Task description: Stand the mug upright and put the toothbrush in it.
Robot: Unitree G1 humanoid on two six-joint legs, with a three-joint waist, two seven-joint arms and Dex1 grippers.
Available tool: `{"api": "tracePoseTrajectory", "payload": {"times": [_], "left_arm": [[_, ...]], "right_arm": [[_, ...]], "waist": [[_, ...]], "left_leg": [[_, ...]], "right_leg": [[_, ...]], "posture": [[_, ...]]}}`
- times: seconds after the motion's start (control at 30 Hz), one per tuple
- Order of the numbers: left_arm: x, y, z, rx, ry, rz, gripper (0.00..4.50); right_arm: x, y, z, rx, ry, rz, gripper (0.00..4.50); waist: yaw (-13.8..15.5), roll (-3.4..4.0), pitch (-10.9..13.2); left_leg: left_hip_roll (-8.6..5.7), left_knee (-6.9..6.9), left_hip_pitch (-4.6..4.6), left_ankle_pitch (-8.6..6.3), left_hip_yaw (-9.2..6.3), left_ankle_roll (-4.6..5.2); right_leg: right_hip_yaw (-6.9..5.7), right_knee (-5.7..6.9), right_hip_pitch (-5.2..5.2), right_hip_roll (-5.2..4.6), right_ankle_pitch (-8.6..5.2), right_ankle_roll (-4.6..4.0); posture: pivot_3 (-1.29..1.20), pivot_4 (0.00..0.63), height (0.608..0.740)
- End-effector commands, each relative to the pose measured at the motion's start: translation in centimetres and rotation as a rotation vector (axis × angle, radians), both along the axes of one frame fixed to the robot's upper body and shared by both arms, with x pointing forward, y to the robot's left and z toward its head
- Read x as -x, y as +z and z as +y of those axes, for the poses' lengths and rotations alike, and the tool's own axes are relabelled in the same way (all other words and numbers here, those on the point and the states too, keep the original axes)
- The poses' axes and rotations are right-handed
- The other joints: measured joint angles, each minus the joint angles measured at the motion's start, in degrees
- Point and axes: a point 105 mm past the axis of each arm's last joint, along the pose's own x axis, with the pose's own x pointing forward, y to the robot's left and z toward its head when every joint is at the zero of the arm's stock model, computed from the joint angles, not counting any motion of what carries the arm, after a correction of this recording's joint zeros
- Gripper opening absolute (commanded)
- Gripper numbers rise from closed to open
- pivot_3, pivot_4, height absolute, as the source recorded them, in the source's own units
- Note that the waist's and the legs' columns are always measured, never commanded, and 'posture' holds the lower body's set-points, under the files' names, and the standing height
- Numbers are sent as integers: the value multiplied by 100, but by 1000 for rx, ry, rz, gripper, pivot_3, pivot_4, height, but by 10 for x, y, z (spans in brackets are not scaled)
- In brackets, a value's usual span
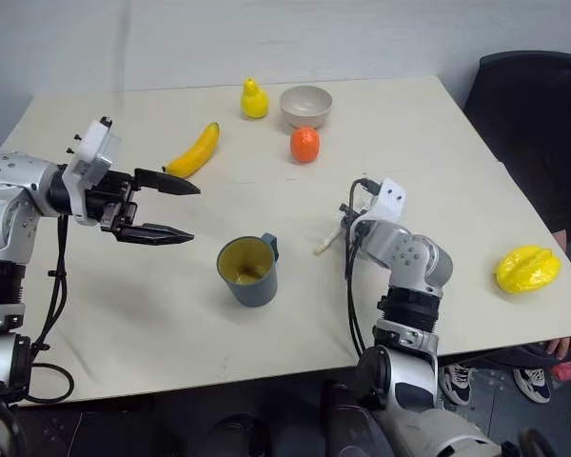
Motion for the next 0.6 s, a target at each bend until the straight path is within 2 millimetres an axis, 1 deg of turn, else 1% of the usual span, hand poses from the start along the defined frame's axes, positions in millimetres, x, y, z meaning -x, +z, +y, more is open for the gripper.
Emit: {"api": "tracePoseTrajectory", "payload": {"times": [0.03, 0.13, 0.23, 0.27, 0.37, 0.43, 0.5, 0.6], "left_arm": [[0, 12, 3, 14, 2, -48, 4500], [-1, 13, 2, 13, -2, -47, 4500], [-2, 13, 1, 18, -4, -41, 4500], [-2, 13, 0, 21, -4, -38, 4500], [-1, 10, 1, 33, 4, -16, 4500], [1, 7, 2, 30, 4, -4, 4500], [4, 6, 4, 36, 8, 11, 4500], [6, 10, 6, 62, 24, 32, 4500]], "right_arm": [[5, -28, -7, 20, -17, 94, 180], [4, -28, -8, 5, -29, 82, 124], [3, -16, -9, 4, -22, 12, 124], [3, -9, -12, 21, -25, -28, 124], [7, 37, -21, 163, 20, -314, 124], [20, 69, -10, 204, 120, -531, 124], [39, 90, 7, 197, 242, -704, 124], [60, 102, 34, 187, 403, -856, 124]], "waist": [[5, -1, -1], [16, -10, -6], [23, -13, -8], [24, -13, -7], [43, -5, -3], [62, -4, -2], [53, -3, -1], [-7, -5, 0]], "left_leg": [[0, 0, 0, 0, 0, 0], [0, 2, -1, 0, 0, 0], [6, 2, -1, 0, -1, 1], [5, 2, -1, 0, -1, 1], [-5, -1, -4, 0, -4, 1], [-10, -3, -20, -2, -4, 4], [-16, -3, -50, -4, 5, 7], [-7, -2, -59, -4, 8, 6]], "right_leg": [[-1, -1, 0, 0, 0, 0], [1, -1, 1, -5, 1, 2], [0, -2, 3, -8, 2, 3], [0, -2, 3, -8, 2, 4], [-3, -6, 1, -7, 2, 4], [-4, -10, -13, -7, 2, 4], [5, -8, -46, -6, 4, 8], [5, -13, -57, 13, 5, 10]], "posture": [[0, 150, 740], [0, 150, 740], [0, 150, 740], [0, 150, 740], [0, 150, 740], [0, 150, 740], [0, 150, 740], [0, 150, 740]]}}
